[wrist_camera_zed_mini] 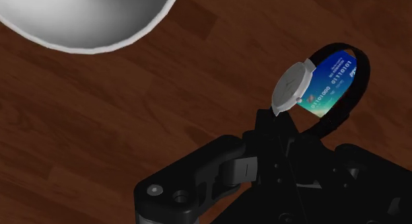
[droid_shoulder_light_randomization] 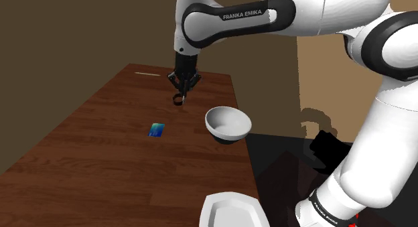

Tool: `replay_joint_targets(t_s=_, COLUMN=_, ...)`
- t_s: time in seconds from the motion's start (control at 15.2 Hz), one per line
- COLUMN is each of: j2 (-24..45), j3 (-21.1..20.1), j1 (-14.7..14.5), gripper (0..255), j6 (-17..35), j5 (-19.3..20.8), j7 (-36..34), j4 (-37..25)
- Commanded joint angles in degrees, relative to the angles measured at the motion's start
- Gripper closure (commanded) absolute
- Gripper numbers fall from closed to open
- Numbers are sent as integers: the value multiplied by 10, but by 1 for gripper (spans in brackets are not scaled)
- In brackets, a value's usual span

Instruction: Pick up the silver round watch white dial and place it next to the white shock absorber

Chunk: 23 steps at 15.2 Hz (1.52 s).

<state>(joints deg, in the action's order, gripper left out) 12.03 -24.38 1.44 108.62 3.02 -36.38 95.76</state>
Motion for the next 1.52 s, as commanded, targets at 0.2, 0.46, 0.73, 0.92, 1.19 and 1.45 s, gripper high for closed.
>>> replay_joint_targets(t_s=0.2, j2=12, j3=23, j1=36, gripper=255, j6=-6, j5=-2, j7=62, j4=-17)
replay_joint_targets(t_s=0.46, j2=29, j3=41, j1=64, gripper=255, j6=-16, j5=-2, j7=108, j4=-42)
replay_joint_targets(t_s=0.73, j2=55, j3=58, j1=89, gripper=255, j6=-29, j5=1, j7=152, j4=-80)
replay_joint_targets(t_s=0.92, j2=81, j3=70, j1=107, gripper=255, j6=-43, j5=4, j7=184, j4=-119)
replay_joint_targets(t_s=1.19, j2=124, j3=85, j1=128, gripper=255, j6=-67, j5=9, j7=224, j4=-184)
replay_joint_targets(t_s=1.45, j2=167, j3=95, j1=144, gripper=255, j6=-84, j5=14, j7=254, j4=-243)
